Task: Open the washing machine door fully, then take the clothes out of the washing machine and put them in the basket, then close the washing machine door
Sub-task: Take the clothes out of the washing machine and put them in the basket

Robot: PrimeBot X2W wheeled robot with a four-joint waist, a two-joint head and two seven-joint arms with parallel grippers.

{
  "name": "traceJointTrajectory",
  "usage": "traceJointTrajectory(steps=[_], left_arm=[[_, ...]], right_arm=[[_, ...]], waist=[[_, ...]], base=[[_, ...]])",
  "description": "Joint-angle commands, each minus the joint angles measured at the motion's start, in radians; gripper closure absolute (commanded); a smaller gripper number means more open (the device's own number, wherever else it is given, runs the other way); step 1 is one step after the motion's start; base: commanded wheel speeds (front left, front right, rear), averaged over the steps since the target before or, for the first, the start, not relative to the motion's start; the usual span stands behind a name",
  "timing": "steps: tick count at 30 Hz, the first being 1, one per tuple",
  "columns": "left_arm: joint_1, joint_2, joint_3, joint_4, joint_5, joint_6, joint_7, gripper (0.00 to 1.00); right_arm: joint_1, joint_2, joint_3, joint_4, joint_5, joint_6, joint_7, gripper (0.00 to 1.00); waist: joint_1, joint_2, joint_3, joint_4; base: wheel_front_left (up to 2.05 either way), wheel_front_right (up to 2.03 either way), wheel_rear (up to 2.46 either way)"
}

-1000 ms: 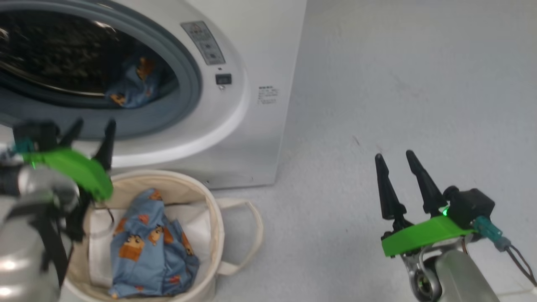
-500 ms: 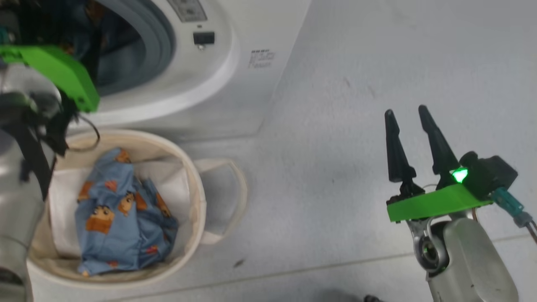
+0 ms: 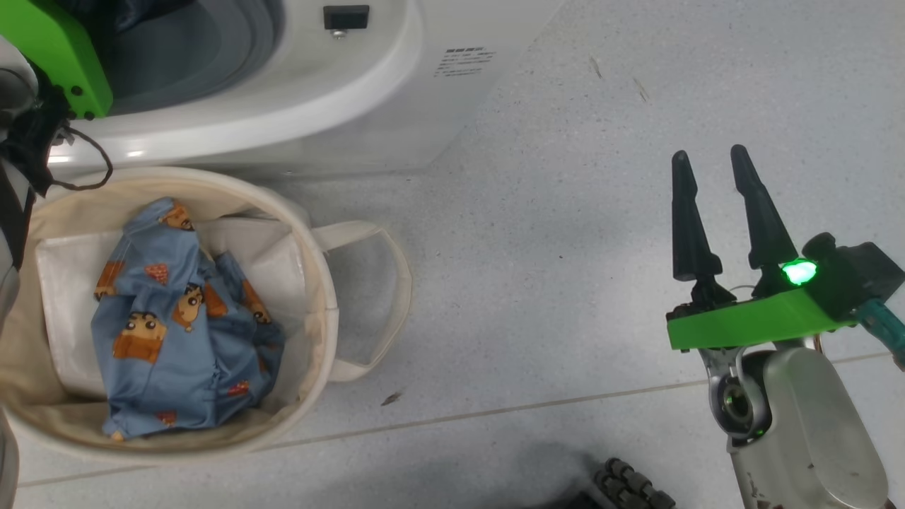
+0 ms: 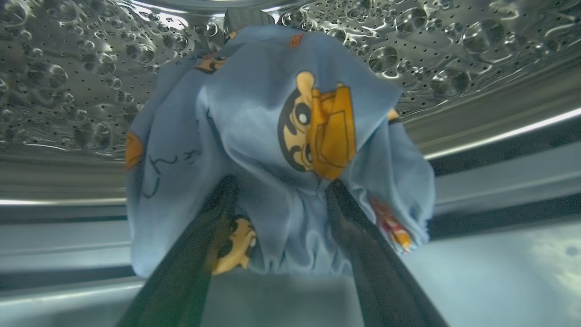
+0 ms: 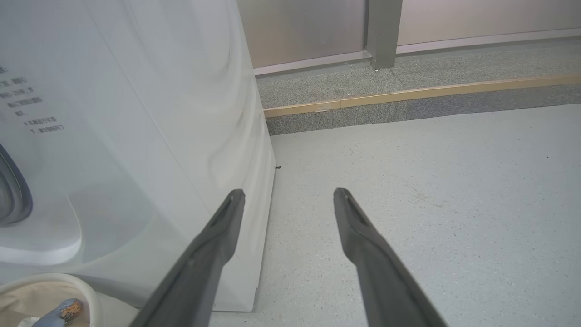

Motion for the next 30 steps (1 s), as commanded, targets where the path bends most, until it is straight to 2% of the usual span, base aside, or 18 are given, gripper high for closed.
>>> traceJointTrajectory(steps=[1, 2, 3, 4, 12, 30], left_arm=[[-0.01, 0.035, -0.003, 0.011, -0.003, 0.002, 0.007, 0.0], [-0.012, 0.033, -0.009, 0.019, -0.005, 0.002, 0.004, 0.0], [-0.014, 0.031, -0.015, 0.024, -0.007, 0.002, 0.001, 0.28], [-0.014, 0.029, -0.018, 0.03, -0.012, 0.002, -0.002, 1.0], [-0.004, 0.03, -0.057, 0.025, -0.062, 0.002, -0.014, 1.0], [0.043, 0.051, -0.134, -0.008, -0.148, 0.002, -0.155, 1.0]], right_arm=[[0.006, 0.002, 0.01, -0.034, 0.006, 0.008, -0.009, 0.0], [0.005, 0.002, 0.01, -0.035, 0.006, 0.008, -0.009, 0.0], [0.005, 0.002, 0.009, -0.035, 0.006, 0.008, -0.009, 0.0], [0.005, 0.002, 0.008, -0.035, 0.006, 0.008, -0.009, 0.0], [0.01, 0.002, 0.007, -0.029, 0.006, 0.008, -0.009, 0.0], [0.029, 0.002, 0.014, 0.013, -0.001, 0.008, -0.009, 0.0]], waist=[[-0.0002, 0.0, 0.002, 0.002], [-0.0002, 0.0, 0.002, 0.002], [-0.0002, 0.0, 0.001, 0.003], [-0.0002, 0.0, 0.001, 0.004], [-0.0002, 0.0, -0.016, 0.01], [-0.0002, 0.0, -0.109, 0.021]], base=[[0.0, 0.0, 0.0], [0.0, 0.0, 0.0], [0.0, 0.0, 0.0], [0.0, 0.0, 0.0], [0.0, 0.0, 0.0], [0.0, 0.0, 0.0]])
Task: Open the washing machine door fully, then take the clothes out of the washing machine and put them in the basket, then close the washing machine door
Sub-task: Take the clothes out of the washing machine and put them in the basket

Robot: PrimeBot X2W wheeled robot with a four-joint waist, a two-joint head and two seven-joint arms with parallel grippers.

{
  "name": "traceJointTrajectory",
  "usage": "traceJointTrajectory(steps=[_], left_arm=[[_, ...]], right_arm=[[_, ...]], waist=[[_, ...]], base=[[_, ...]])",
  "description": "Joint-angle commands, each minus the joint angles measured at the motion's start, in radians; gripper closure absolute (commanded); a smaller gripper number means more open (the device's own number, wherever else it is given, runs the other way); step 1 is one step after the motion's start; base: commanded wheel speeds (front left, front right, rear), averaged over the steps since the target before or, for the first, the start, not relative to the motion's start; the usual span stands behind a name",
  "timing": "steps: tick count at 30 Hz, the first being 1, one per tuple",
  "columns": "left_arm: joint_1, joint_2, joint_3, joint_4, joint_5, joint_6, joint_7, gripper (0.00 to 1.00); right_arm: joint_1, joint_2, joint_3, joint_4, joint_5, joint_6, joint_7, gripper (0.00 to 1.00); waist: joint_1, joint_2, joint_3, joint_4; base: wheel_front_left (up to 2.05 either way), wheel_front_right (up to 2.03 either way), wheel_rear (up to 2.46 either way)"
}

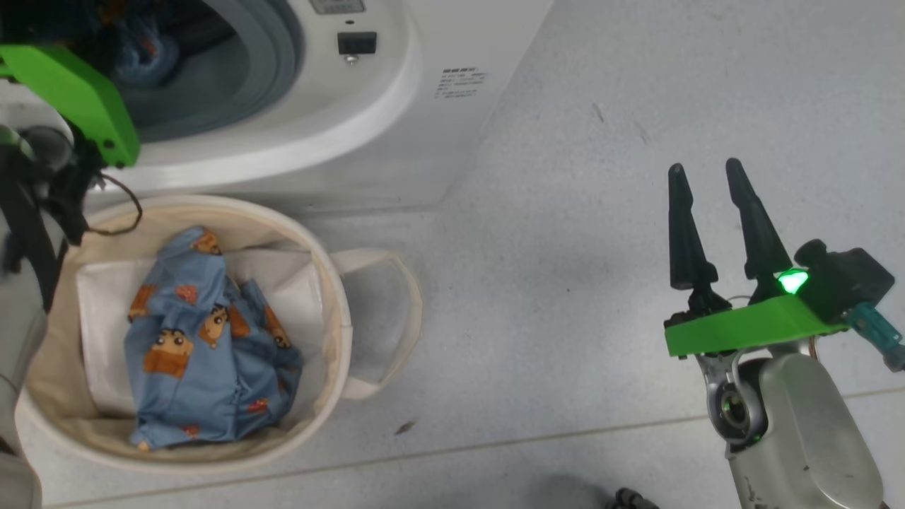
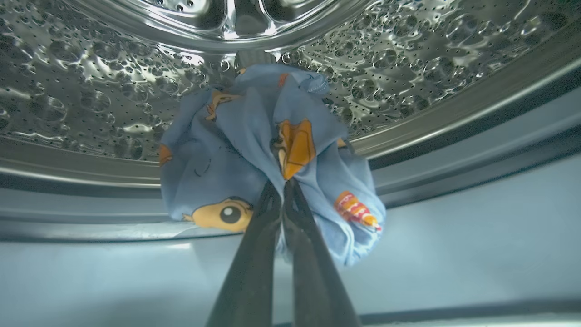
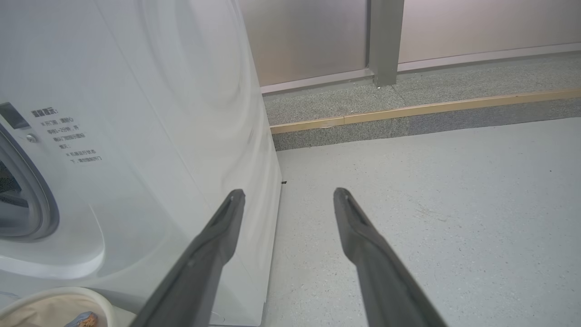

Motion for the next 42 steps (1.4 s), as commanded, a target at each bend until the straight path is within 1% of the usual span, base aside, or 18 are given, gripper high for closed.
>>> traceJointTrajectory(steps=[1, 9, 10, 15, 19, 23, 26, 28, 31, 34, 38, 42], left_arm=[[-0.01, 0.051, 0.009, -0.031, -0.011, 0.002, -0.023, 1.0], [0.095, 0.075, -0.026, -0.099, -0.058, 0.002, -0.145, 1.0], [0.095, 0.075, -0.026, -0.099, -0.058, 0.002, -0.145, 1.0], [0.204, 0.102, -0.038, -0.167, -0.095, 0.002, -0.241, 1.0], [0.287, 0.124, -0.039, -0.232, -0.101, 0.002, -0.272, 1.0], [0.385, 0.148, -0.003, -0.327, -0.094, 0.014, -0.283, 1.0], [0.484, 0.172, 0.066, -0.46, -0.076, 0.05, -0.284, 1.0], [0.565, 0.19, 0.11, -0.563, -0.053, 0.083, -0.284, 1.0], [0.691, 0.213, 0.172, -0.73, -0.027, 0.137, -0.285, 1.0], [0.812, 0.24, 0.221, -0.893, -0.002, 0.2, -0.285, 1.0], [0.961, 0.27, 0.261, -1.086, 0.009, 0.273, -0.285, 1.0], [1.067, 0.294, 0.27, -1.228, 0.01, 0.336, -0.283, 1.0]], right_arm=[[0.027, 0.002, 0.018, -0.022, -0.001, 0.008, -0.009, 0.0], [0.05, 0.002, 0.027, 0.004, -0.003, 0.008, -0.009, 0.0], [0.05, 0.002, 0.027, 0.004, -0.003, 0.008, -0.009, 0.0], [0.081, 0.002, 0.027, 0.027, -0.006, 0.008, -0.009, 0.0], [0.106, 0.002, 0.025, 0.043, -0.012, 0.008, -0.009, 0.0], [0.128, 0.002, 0.029, 0.056, -0.01, 0.008, -0.009, 0.0], [0.145, 0.002, 0.036, 0.064, -0.005, 0.008, -0.009, 0.0], [0.155, 0.002, 0.038, 0.069, -0.005, 0.008, -0.009, 0.0], [0.171, 0.002, 0.037, 0.076, -0.005, 0.008, -0.009, 0.0], [0.183, 0.002, 0.038, 0.082, -0.005, 0.008, -0.009, 0.0], [0.193, 0.002, 0.04, 0.086, -0.004, 0.008, -0.009, 0.0], [0.197, 0.002, 0.043, 0.089, -0.005, 0.008, -0.009, 0.0]], waist=[[-0.0001, 0.0, -0.021, 0.003], [-0.0001, 0.0, -0.117, 0.014], [-0.0001, 0.0, -0.117, 0.014], [-0.0001, 0.0, -0.205, 0.036], [-0.0001, 0.0, -0.266, 0.057], [-0.0001, 0.0, -0.322, 0.075], [-0.0001, 0.0, -0.358, 0.087], [-0.0001, 0.0, -0.379, 0.096], [-0.0001, 0.0, -0.407, 0.11], [-0.0001, 0.0, -0.431, 0.122], [-0.0001, 0.0, -0.454, 0.132], [-0.0001, 0.0, -0.465, 0.138]], base=[[0.0, 0.0, 0.0], [0.0, 0.0, 0.0], [0.0, 0.0, 0.0], [0.0, 0.0, 0.0], [0.0, 0.0, 0.0], [0.0, 0.0, 0.0], [0.0, 0.0, 0.0], [0.0, 0.0, 0.0], [0.0, 0.0, 0.0], [0.0, 0.0, 0.0], [0.0, 0.0, 0.0], [0.0, 0.0, 0.0]])
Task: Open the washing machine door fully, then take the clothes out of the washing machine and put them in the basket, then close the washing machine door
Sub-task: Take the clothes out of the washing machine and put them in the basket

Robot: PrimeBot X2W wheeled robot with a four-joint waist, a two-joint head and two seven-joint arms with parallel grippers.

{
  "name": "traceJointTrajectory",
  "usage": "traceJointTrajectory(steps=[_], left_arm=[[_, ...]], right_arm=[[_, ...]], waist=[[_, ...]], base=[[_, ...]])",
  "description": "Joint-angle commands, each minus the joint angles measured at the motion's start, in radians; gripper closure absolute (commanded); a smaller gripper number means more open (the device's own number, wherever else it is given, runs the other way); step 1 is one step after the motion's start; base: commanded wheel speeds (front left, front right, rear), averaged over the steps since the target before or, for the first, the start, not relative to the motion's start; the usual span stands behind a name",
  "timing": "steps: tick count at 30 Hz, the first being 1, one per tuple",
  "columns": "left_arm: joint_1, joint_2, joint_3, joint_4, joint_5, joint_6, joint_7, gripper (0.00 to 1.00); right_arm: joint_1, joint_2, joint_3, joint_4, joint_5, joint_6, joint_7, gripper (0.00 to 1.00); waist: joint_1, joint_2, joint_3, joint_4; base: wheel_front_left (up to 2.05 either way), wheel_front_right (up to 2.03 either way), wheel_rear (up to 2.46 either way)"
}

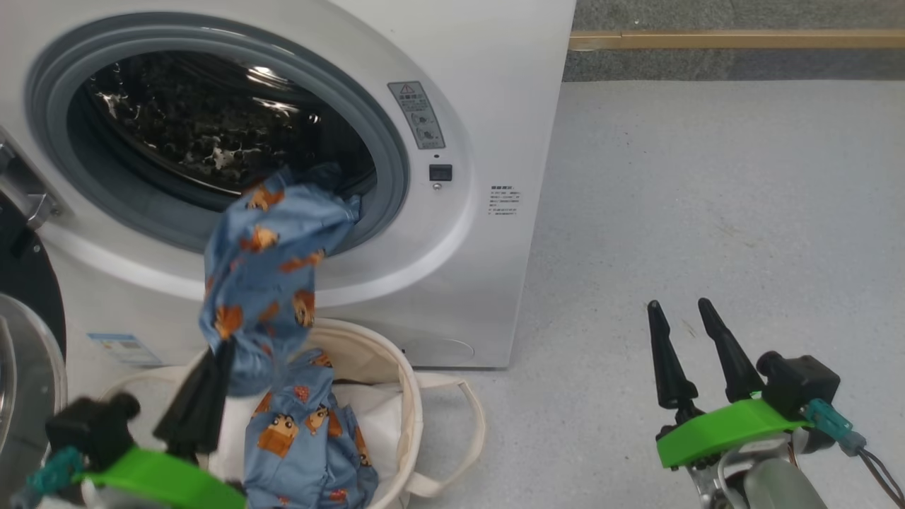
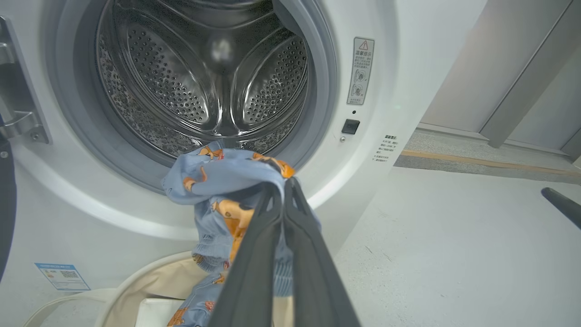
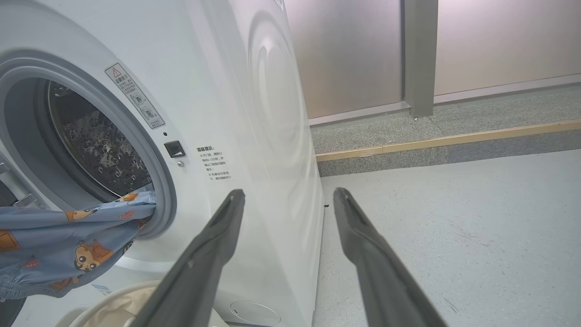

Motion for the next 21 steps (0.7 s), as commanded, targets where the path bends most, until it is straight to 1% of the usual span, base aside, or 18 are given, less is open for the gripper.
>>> traceJointTrajectory(steps=[1, 3, 6, 8, 12, 14, 16, 18, 21], left_arm=[[-0.016, 0.051, 0.056, -0.064, 0.005, 0.019, -0.009, 1.0], [0.015, 0.066, 0.059, -0.098, 0.011, 0.046, -0.003, 1.0], [0.048, 0.071, 0.064, -0.13, -0.006, 0.064, 0.006, 1.0], [0.06, 0.07, 0.06, -0.127, -0.014, 0.065, 0.013, 1.0], [0.057, 0.059, 0.041, -0.068, -0.017, 0.058, 0.027, 1.0], [0.04, 0.031, 0.028, -0.002, -0.032, 0.029, 0.027, 1.0], [0.019, -0.011, 0.025, 0.088, -0.071, -0.021, 0.023, 1.0], [-0.012, -0.034, 0.013, 0.208, -0.07, -0.059, 0.018, 1.0], [-0.066, -0.093, 0.002, 0.394, -0.089, -0.126, 0.012, 1.0]], right_arm=[[-0.009, 0.002, 0.027, -0.03, -0.001, 0.008, -0.009, 0.0], [-0.009, 0.002, 0.031, -0.029, -0.001, 0.008, -0.009, 0.0], [-0.014, 0.002, 0.033, -0.03, -0.002, 0.008, -0.009, 0.0], [-0.016, 0.002, 0.031, -0.031, -0.002, 0.008, -0.009, 0.0], [-0.022, 0.002, 0.033, -0.033, -0.003, 0.008, -0.009, 0.0], [-0.027, 0.002, 0.032, -0.036, -0.003, 0.008, -0.009, 0.0], [-0.031, 0.002, 0.034, -0.038, -0.004, 0.008, -0.009, 0.0], [-0.039, 0.002, 0.038, -0.04, -0.005, 0.008, -0.009, 0.0], [-0.049, 0.002, 0.039, -0.046, -0.007, 0.008, -0.009, 0.0]], waist=[[0.0001, -0.0001, -0.003, 0.003], [0.0001, -0.0001, -0.003, 0.002], [0.0001, -0.0001, -0.001, -0.001], [0.0001, -0.0001, 0.004, -0.002], [0.0001, -0.0001, 0.016, -0.006], [0.0001, -0.0001, 0.025, -0.008], [0.0001, -0.0001, 0.037, -0.012], [0.0001, -0.0001, 0.049, -0.019], [0.0001, -0.0001, 0.071, -0.031]], base=[[0.0, 0.0, 0.0], [0.0, 0.0, 0.0], [0.0, 0.0, 0.0], [0.0, 0.0, 0.0], [0.0, 0.0, 0.0], [0.0, 0.0, 0.0], [0.0, 0.0, 0.0], [0.0, 0.0, 0.0], [0.0, 0.0, 0.0]])
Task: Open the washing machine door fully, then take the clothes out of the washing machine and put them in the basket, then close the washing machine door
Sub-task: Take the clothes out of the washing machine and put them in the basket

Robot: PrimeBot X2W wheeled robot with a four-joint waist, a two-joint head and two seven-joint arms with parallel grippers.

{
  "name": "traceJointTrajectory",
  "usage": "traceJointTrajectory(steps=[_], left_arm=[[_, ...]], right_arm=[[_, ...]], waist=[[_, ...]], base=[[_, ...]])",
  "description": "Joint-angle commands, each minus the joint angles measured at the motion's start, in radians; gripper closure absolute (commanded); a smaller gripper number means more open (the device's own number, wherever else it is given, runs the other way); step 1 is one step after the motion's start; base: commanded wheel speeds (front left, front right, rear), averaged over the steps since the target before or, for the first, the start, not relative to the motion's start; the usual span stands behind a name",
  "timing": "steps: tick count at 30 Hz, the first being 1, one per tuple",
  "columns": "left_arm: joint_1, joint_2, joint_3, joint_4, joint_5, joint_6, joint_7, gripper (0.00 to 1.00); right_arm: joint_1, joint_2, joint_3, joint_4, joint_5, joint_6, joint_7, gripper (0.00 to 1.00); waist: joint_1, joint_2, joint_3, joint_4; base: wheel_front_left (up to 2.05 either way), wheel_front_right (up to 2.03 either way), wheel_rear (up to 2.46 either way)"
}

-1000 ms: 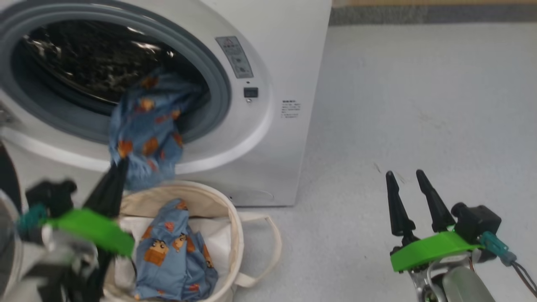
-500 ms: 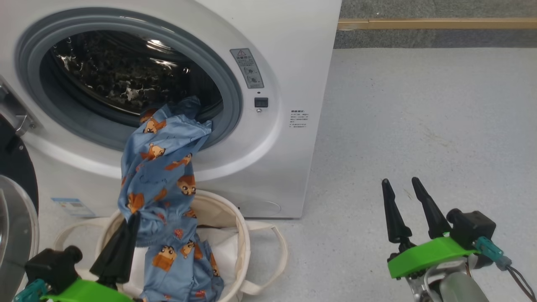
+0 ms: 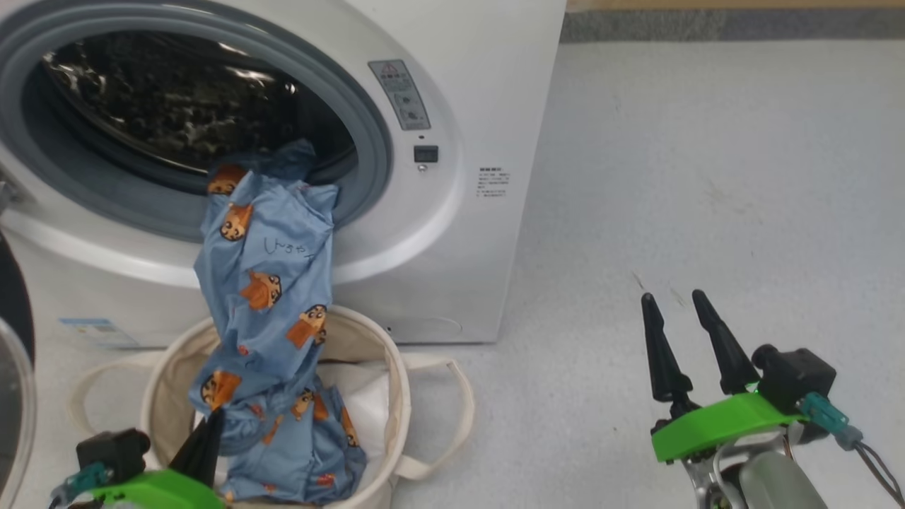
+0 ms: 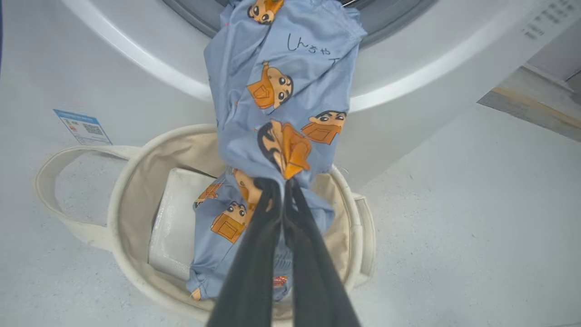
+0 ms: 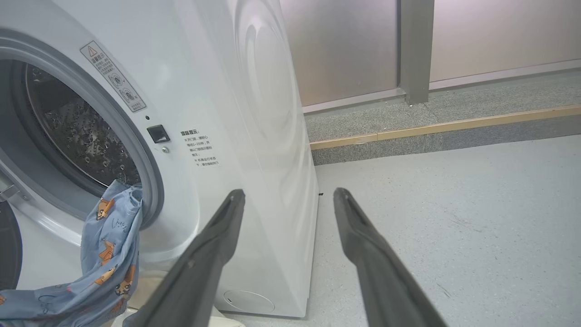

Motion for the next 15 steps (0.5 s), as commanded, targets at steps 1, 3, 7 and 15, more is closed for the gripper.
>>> traceJointTrajectory(steps=[1, 3, 7, 15], left_arm=[[-0.062, 0.017, 0.036, 0.013, 0.003, -0.011, -0.013, 1.0], [-0.104, -0.028, 0.031, 0.136, -0.015, -0.063, -0.015, 1.0], [-0.189, -0.099, 0.023, 0.369, -0.033, -0.135, -0.018, 1.0], [-0.323, -0.179, 0.022, 0.699, -0.078, -0.186, -0.007, 1.0]], right_arm=[[-0.041, 0.002, 0.022, -0.035, -0.008, 0.008, -0.009, 0.0], [-0.047, 0.002, 0.022, -0.039, -0.01, 0.008, -0.009, 0.0], [-0.062, 0.002, 0.017, -0.05, -0.014, 0.008, -0.009, 0.0], [-0.095, 0.002, 0.012, -0.083, -0.015, 0.008, -0.009, 0.0]], waist=[[0.0001, -0.0001, 0.015, -0.009], [0.0001, -0.0001, 0.032, -0.016], [0.0001, -0.0001, 0.072, -0.036], [0.0001, -0.0001, 0.178, -0.083]], base=[[0.0, 0.0, 0.0], [0.0, 0.0, 0.0], [0.0, 0.0, 0.0], [0.0, 0.0, 0.0]])
